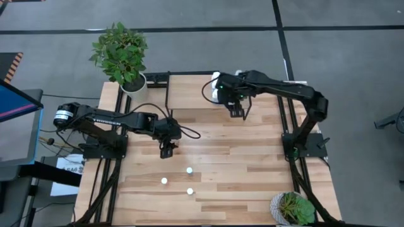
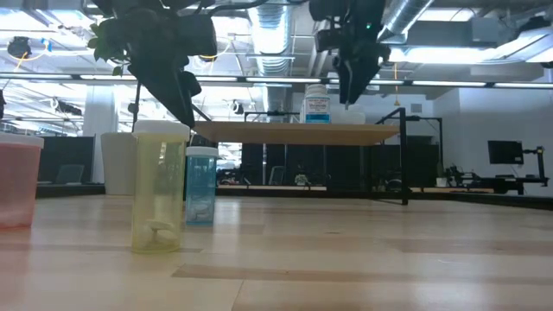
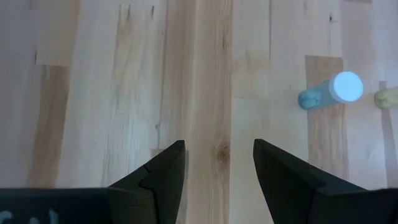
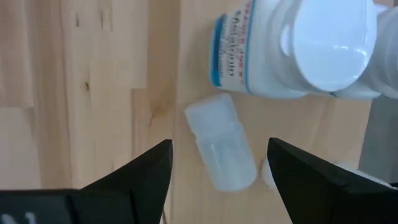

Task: Pick and place medicine bottles onto shelf by color
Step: Align the white transparent bottle with the other white transparent bottles on the shelf

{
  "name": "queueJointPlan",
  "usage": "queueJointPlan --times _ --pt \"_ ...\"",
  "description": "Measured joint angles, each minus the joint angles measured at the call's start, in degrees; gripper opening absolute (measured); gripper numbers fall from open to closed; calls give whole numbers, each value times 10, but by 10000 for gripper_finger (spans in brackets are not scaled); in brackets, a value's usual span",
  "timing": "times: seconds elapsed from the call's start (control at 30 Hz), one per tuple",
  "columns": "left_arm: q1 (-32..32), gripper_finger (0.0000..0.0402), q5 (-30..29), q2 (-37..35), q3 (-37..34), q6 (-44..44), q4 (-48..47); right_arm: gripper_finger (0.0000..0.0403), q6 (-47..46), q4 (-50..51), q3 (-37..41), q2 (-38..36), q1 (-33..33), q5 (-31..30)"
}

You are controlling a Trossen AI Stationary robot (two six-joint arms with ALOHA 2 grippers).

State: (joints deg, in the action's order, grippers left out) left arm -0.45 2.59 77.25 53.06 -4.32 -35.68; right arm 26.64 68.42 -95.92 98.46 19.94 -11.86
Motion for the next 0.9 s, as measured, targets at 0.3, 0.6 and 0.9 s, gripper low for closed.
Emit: queueJointPlan --times 0.3,0.6,0.9 --pt "0 177 0 0 0 0 0 286 17 -4 0 3 0 1" --pt "0 176 -2 0 0 0 2 286 37 -8 0 43 9 15" --pt "0 176 -3 0 0 4 2 286 51 -18 0 48 9 13"
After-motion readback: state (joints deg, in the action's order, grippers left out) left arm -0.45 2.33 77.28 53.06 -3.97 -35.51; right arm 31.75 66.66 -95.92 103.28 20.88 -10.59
